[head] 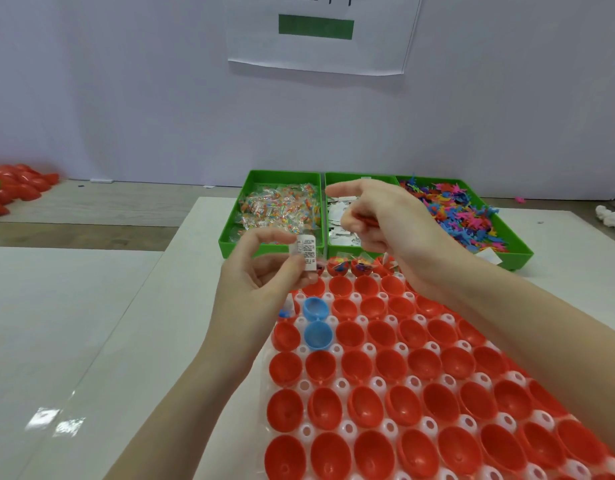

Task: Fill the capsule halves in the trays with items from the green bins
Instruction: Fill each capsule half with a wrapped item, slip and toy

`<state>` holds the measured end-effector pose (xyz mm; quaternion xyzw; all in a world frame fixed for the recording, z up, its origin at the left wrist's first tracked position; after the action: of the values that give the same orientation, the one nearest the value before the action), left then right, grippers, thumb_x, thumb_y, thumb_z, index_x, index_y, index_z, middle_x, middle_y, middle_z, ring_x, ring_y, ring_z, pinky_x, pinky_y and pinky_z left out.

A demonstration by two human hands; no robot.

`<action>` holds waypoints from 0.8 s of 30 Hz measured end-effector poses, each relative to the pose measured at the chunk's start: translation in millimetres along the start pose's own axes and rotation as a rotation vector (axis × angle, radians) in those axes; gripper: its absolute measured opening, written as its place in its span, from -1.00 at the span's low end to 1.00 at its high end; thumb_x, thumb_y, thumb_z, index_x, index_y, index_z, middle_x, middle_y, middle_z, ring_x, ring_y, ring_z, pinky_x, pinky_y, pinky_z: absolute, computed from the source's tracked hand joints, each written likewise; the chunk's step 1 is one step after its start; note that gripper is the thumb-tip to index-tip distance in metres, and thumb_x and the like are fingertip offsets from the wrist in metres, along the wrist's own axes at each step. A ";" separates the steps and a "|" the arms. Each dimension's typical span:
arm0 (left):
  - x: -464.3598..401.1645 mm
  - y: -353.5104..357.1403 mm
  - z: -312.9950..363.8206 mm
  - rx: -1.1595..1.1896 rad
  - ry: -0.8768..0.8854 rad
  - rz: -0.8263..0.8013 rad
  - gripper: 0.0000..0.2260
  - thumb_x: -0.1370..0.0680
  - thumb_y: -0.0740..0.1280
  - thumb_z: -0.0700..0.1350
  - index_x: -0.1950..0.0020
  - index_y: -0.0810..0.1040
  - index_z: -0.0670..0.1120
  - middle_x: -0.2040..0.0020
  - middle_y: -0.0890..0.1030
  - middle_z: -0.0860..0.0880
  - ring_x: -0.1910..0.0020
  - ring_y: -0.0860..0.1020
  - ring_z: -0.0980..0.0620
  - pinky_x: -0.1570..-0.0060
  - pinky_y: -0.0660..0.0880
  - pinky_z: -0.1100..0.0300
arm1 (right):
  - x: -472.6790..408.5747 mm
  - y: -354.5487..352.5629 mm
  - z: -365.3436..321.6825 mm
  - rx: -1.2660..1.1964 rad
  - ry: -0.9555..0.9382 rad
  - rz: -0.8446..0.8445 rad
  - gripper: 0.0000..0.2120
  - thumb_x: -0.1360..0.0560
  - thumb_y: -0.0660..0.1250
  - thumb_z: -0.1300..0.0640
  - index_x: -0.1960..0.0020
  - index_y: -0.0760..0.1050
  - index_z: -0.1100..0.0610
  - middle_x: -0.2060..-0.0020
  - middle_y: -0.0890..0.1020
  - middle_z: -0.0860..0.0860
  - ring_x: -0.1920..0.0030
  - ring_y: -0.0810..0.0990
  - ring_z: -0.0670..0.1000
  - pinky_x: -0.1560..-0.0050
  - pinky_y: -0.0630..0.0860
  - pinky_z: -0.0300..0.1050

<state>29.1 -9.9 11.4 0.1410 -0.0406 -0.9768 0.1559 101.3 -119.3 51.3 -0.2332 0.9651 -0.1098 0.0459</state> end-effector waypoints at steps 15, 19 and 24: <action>6.8 17.5 -1.5 0.118 -0.030 -0.036 -0.87 -0.50 0.31 -0.28 0.05 0.41 -0.11 0.31 0.68 0.02 0.37 0.66 0.06 0.36 0.51 0.38 | 15.8 13.0 9.0 -0.227 -0.058 -0.062 -0.73 -0.49 0.29 0.19 -0.17 0.40 0.02 0.15 0.70 -0.09 0.03 0.61 -0.19 -0.17 0.40 -0.11; 8.5 20.9 4.0 0.168 -0.024 -0.086 -0.84 -0.46 0.32 -0.27 0.01 0.41 -0.10 0.26 0.69 0.00 0.33 0.67 0.05 0.34 0.52 0.38 | 17.0 14.6 17.6 -0.289 -0.050 -0.049 -0.71 -0.50 0.29 0.23 -0.20 0.39 0.06 0.24 0.70 -0.11 0.20 0.63 -0.23 0.23 0.49 -0.38; 7.9 21.7 -1.3 0.251 -0.090 -0.123 -0.75 -0.32 0.34 -0.20 0.01 0.46 -0.11 0.30 0.68 -0.07 0.32 0.67 -0.01 0.32 0.54 0.34 | 18.3 11.4 12.1 -0.245 -0.131 -0.050 -0.73 -0.50 0.29 0.29 -0.14 0.38 0.07 0.32 0.69 -0.10 0.23 0.63 -0.23 0.17 0.49 -0.45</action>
<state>28.6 -33.0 10.8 0.1176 -0.1609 -0.9771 0.0751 81.7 -120.2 36.3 -0.2676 0.9602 0.0233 0.0771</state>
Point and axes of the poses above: each hand's wrist, its own x-axis away from the middle knuckle, its own y-axis out of the palm, z = x × y, the point moved 10 cm from there along -x, towards the middle knuckle
